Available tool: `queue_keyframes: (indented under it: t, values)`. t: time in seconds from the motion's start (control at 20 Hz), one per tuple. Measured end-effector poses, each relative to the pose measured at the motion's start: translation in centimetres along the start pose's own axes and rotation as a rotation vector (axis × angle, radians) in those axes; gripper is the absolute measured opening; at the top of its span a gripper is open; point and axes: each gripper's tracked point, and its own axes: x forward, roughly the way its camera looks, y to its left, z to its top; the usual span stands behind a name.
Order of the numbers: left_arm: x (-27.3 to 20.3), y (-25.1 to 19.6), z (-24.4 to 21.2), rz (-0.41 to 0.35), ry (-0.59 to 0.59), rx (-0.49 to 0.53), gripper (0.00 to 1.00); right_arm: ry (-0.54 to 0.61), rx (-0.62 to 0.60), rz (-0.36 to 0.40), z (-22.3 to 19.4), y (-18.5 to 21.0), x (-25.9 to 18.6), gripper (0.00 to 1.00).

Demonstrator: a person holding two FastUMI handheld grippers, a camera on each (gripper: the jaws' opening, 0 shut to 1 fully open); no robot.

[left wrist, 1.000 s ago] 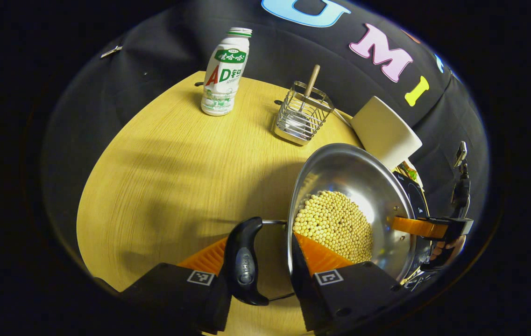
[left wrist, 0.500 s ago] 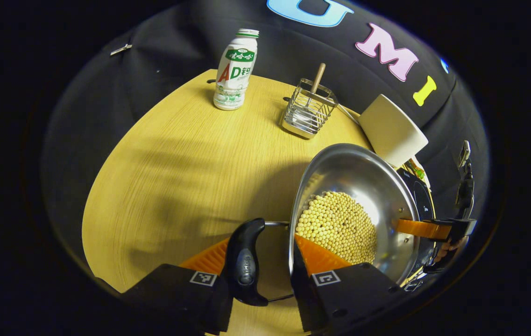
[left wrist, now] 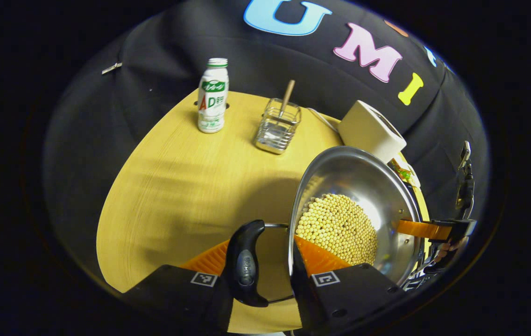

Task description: First push the handle of the pot to place it horizontally, then grasp the pot with both hands and set it on the induction cooktop.

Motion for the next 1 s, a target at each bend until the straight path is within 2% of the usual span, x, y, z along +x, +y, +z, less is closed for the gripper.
queue_keyframes:
  t: [0.3,0.5,1.0]
  values:
    - [0.7,-8.1,1.0,-0.042,0.003,0.067,0.59,-0.021,0.063,-0.044,1.6,-6.5,-4.0,0.49]
    - [2.3,-13.6,1.1,-0.075,0.02,0.071,0.6,-0.027,0.07,-0.076,3.2,-11.3,-6.0,0.49]
    - [7.0,-24.8,1.1,-0.098,0.04,0.082,0.58,-0.017,0.111,-0.115,5.9,-22.0,-7.9,0.49]
